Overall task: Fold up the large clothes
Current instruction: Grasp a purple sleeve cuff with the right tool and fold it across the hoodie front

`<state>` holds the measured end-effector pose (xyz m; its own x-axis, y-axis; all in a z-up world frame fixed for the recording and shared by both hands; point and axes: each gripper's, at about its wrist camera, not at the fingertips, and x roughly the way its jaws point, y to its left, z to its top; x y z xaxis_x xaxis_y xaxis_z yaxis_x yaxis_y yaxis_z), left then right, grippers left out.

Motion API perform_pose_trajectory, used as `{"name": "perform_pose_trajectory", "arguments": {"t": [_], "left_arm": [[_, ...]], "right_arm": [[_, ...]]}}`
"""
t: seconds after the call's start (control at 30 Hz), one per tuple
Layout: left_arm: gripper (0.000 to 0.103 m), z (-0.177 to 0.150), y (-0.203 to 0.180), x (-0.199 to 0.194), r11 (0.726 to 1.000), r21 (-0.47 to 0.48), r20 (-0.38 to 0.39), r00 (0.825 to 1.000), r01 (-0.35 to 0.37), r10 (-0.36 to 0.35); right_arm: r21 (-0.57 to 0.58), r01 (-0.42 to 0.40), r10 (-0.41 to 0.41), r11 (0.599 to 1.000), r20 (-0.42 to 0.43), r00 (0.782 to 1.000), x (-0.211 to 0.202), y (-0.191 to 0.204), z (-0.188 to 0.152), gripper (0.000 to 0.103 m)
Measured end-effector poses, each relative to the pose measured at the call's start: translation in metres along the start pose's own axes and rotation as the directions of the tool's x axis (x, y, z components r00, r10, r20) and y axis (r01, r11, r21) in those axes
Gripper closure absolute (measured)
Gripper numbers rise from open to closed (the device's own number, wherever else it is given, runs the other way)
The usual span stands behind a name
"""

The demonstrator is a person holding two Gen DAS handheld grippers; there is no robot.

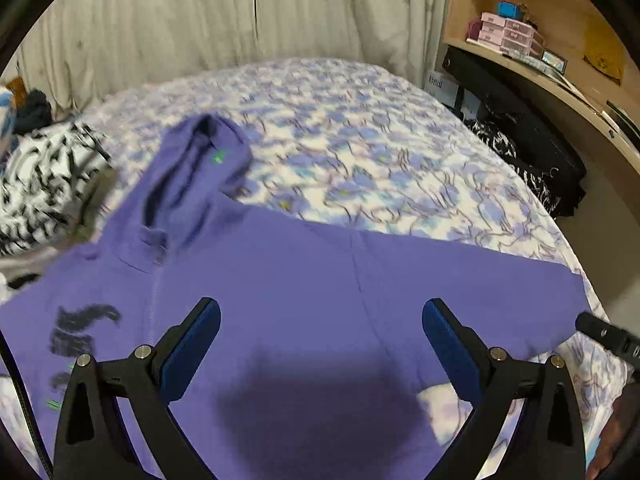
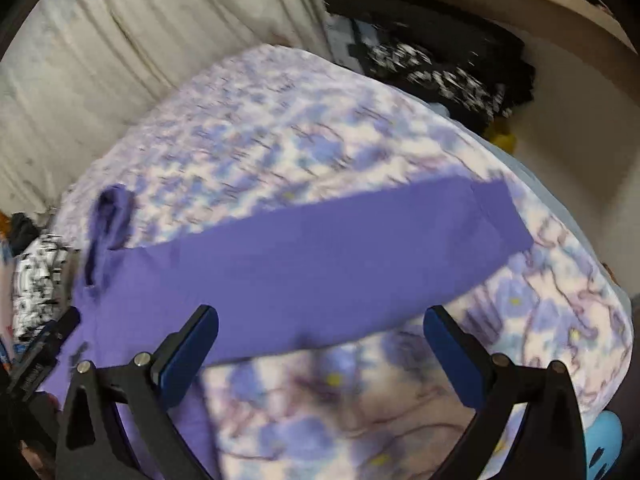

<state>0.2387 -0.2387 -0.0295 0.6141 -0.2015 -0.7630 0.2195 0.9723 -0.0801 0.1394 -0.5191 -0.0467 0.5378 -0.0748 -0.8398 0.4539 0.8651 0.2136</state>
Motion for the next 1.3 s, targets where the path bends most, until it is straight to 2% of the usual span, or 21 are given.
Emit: {"name": "perform_pose_trajectory", "arguments": {"t": [0.07,0.17,0.33,0.47,0.67,0.73,0.77,0.8,0.83,0.9,0.97,1.03,1.1,1.23,1.3], "left_arm": [[0.003,-0.006,-0.006,0.016,1.0,-0.006,-0.008,1.0,0.021,-0.021],[0.003,-0.016,-0.013,0.036,1.0,0.011,-0.015,1.0,-0.005,0.006],[0.003,-0.026,-0.023,0.057,0.997,0.069,-0.035,0.998,-0.047,0.049],[0.003,-0.029,-0.029,0.067,0.996,0.078,-0.064,0.997,-0.036,0.041],[0.003,-0.024,-0.035,0.072,0.998,0.066,-0.078,0.997,-0.016,0.021],[0.008,-0.02,-0.036,0.072,0.998,0.065,-0.068,0.997,-0.023,0.028],[0.014,-0.018,-0.037,0.071,0.998,0.063,-0.062,0.998,-0.026,0.03],[0.02,-0.016,-0.036,0.07,0.998,0.057,-0.055,0.998,-0.032,0.036],[0.021,-0.013,-0.035,0.07,0.998,0.05,-0.052,0.998,-0.034,0.037],[0.031,-0.006,-0.032,0.068,0.999,0.03,-0.056,0.998,-0.031,0.033],[0.038,-0.002,-0.028,0.066,0.999,0.014,-0.052,0.998,-0.036,0.037],[0.046,0.0,-0.024,0.061,0.999,0.008,-0.05,0.998,-0.042,0.043],[0.059,0.001,-0.017,0.056,0.999,0.0,-0.055,0.997,-0.045,0.045],[0.06,0.0,0.008,0.043,0.998,-0.034,-0.074,0.996,-0.044,0.041],[0.06,-0.002,0.024,0.035,0.997,-0.055,-0.081,0.995,-0.056,0.051]], "right_arm": [[0.021,0.016,-0.016,1.0,-0.009,1.0,0.01,-0.012,-0.003,0.0],[0.071,0.02,-0.018,0.997,-0.023,1.0,0.026,-0.03,-0.004,0.001],[0.179,0.008,0.003,0.984,-0.06,0.998,0.046,-0.053,-0.003,0.007],[0.279,0.016,0.005,0.96,-0.076,0.997,0.058,-0.072,-0.003,0.008],[0.388,-0.007,0.023,0.922,-0.036,0.999,0.065,-0.091,0.005,0.018],[0.411,-0.004,0.017,0.912,-0.029,0.999,0.069,-0.098,0.01,0.028],[0.42,-0.003,0.017,0.908,-0.028,0.999,0.07,-0.101,0.012,0.036],[0.429,-0.012,0.022,0.903,-0.018,1.0,0.071,-0.104,0.014,0.05],[0.431,-0.022,0.03,0.902,-0.013,0.999,0.072,-0.106,0.016,0.058],[0.446,-0.062,0.067,0.893,0.003,0.998,0.073,-0.11,0.02,0.082],[0.429,-0.091,0.084,0.899,0.035,0.996,0.067,-0.106,0.025,0.091],[0.397,-0.12,0.094,0.91,0.086,0.992,0.054,-0.095,0.029,0.092],[0.322,-0.17,0.124,0.931,0.159,0.979,0.03,-0.073,0.034,0.093],[0.148,-0.272,0.231,0.951,0.245,0.942,-0.008,-0.013,0.044,0.093],[0.013,-0.334,0.32,0.942,0.258,0.912,-0.029,0.037,0.042,0.093]]}}
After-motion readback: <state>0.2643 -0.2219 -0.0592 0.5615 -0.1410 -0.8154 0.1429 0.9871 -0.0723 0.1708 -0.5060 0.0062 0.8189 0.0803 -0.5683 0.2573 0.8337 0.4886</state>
